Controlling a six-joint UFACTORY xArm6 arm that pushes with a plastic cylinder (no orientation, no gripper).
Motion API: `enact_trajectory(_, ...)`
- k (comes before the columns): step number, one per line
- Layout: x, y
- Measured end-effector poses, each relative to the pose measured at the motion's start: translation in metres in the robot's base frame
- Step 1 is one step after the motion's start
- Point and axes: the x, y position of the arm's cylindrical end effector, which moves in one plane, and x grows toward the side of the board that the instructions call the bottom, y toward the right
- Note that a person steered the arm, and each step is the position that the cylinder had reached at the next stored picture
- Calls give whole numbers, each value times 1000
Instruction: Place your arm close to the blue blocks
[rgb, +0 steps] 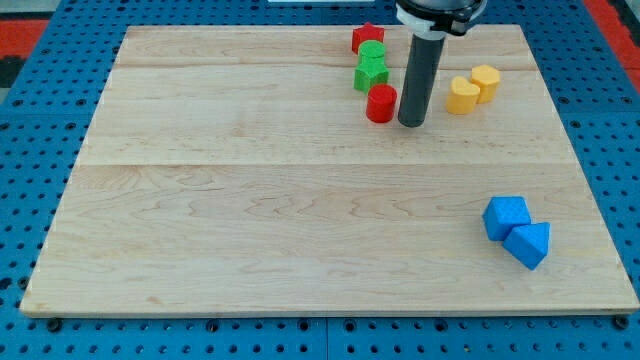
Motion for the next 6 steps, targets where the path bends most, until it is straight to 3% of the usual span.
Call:
enact_trajectory(4,-6,-23)
enact_trajectory(6,14,-46)
